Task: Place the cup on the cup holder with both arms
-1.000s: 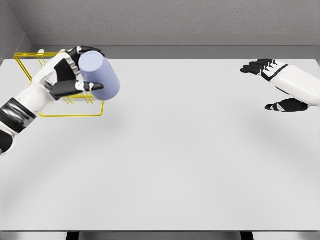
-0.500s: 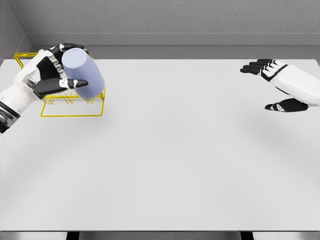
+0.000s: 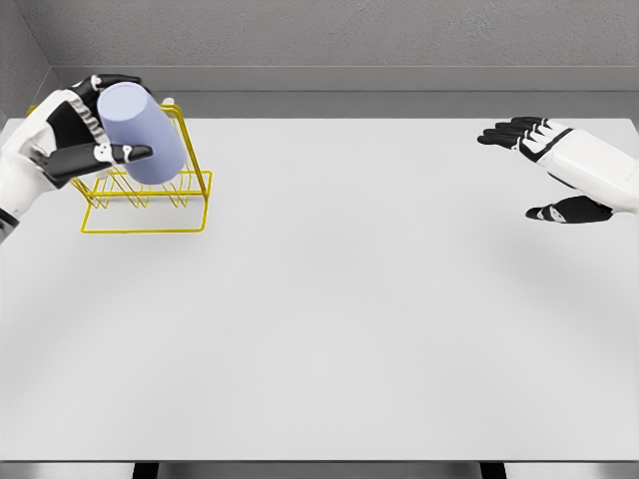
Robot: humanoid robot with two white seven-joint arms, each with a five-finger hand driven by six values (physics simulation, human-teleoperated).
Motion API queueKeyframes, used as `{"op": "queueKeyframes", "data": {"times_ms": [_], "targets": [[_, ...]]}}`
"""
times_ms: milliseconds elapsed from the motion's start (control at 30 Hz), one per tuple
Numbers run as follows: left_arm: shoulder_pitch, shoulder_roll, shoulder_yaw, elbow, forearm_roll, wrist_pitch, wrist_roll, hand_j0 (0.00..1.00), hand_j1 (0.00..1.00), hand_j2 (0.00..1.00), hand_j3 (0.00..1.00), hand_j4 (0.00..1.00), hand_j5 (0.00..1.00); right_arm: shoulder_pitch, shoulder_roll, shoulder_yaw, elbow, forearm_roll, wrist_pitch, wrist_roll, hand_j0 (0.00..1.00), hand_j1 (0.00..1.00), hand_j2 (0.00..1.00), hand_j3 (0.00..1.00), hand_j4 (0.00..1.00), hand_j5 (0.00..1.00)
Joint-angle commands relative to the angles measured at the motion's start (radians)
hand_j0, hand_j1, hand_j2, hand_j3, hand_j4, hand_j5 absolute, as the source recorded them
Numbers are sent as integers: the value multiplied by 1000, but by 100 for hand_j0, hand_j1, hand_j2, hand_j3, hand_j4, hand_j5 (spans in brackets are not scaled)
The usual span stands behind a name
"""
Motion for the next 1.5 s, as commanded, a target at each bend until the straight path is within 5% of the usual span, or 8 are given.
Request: {"op": "queueKeyframes", "data": {"times_ms": [0,1200,1300,1467], "targets": [[0,1,1,16,5,0,0,66,66,66,66,66,66,0,1,0,0,-7,2,0,100,100,100,100,100,100],[37,-2,13,55,17,2,0,72,72,72,72,72,72,-2,30,0,-43,-6,2,3,100,100,100,100,100,100],[35,-2,13,55,14,6,-1,97,97,97,97,97,97,-2,30,0,-41,-6,2,3,100,100,100,100,100,100],[32,-1,13,55,9,8,0,100,100,100,100,100,100,-2,30,0,-41,-6,2,3,100,100,100,100,100,100]]}}
